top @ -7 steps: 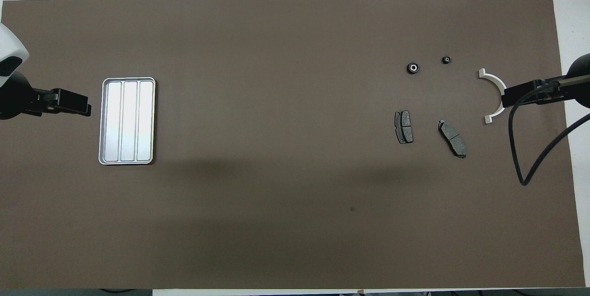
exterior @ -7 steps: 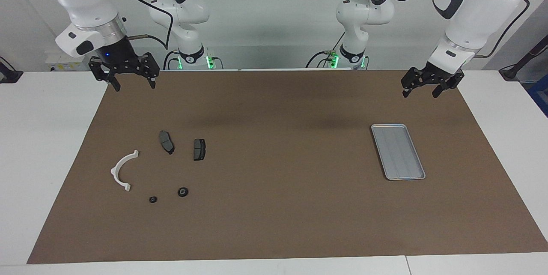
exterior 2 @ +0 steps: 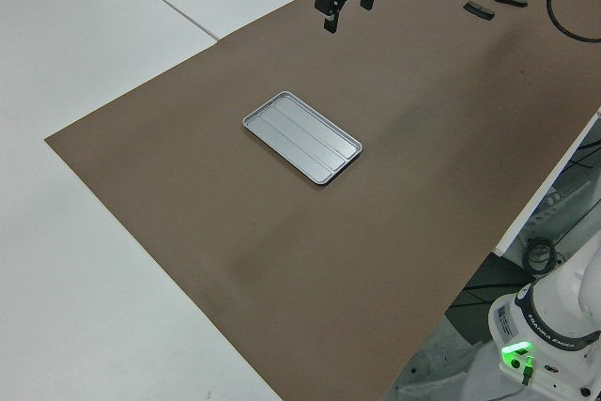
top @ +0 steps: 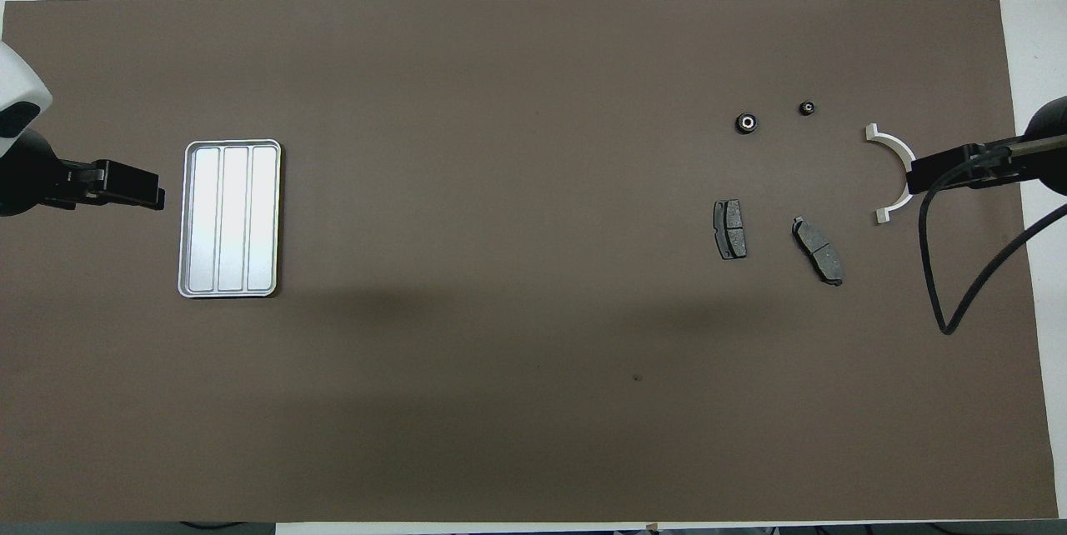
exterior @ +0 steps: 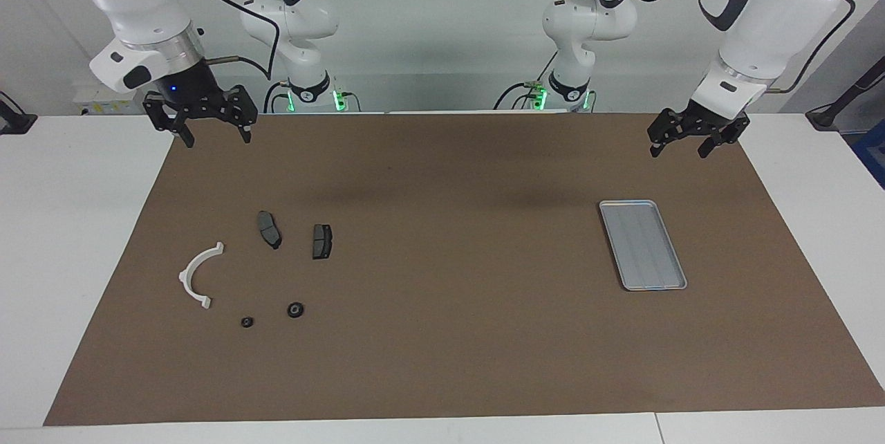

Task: Pick bearing gear from pile to tray

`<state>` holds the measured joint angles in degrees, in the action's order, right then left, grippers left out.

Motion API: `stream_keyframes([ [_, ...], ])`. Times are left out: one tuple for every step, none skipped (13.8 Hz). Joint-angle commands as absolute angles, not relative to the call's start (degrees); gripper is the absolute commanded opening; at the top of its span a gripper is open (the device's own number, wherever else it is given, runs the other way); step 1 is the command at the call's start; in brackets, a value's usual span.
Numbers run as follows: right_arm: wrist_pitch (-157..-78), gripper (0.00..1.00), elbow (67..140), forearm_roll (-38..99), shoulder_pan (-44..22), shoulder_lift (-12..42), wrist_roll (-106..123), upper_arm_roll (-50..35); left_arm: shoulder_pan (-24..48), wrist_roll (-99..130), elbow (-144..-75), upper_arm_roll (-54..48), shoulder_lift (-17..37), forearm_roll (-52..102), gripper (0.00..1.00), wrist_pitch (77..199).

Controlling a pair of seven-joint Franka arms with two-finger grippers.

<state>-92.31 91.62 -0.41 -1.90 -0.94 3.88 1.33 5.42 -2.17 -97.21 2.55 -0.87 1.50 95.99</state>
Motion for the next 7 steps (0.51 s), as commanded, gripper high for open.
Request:
stream_keyframes([
  [-92.55,1.00,91.93,-0.97,-2.46,-0.88,3.87,1.85,5.10,-2.90,-98.17,2.29,-2.02,1.76,1.00,96.68],
  [-92.64,1.00,91.85,-1.05,-2.46,-0.79,3.95,1.85,5.01,-2.90,-98.17,2.29,-2.02,1.76,1.00,96.68],
  [-92.81,1.00,91.93,-1.05,-2.46,-0.70,3.96,1.85,5.01,-2.90,-98.17,2.29,-2.02,1.76,1.00,96.68],
  [-92.64,1.00,91.85,-1.05,-2.46,-0.36,4.04,1.85,5.01,-2.90,-98.17,2.29,-2.02,1.76,1.00,96.68],
  [-92.72,1.00,91.85,-1.05,-2.37,-0.18,4.04,1.85,5.10,-2.90,-98.17,2.29,-2.02,1.76,1.00,96.68],
  [-92.90,1.00,91.85,-1.32,-2.11,-0.18,4.13,1.85,5.10,-2.90,-98.17,2.29,-2.02,1.76,1.00,96.68],
  [-92.99,1.00,91.85,-1.23,-2.11,-0.09,4.13,1.85,5.10,-2.90,-98.17,2.29,-2.02,1.76,1.00,96.68],
])
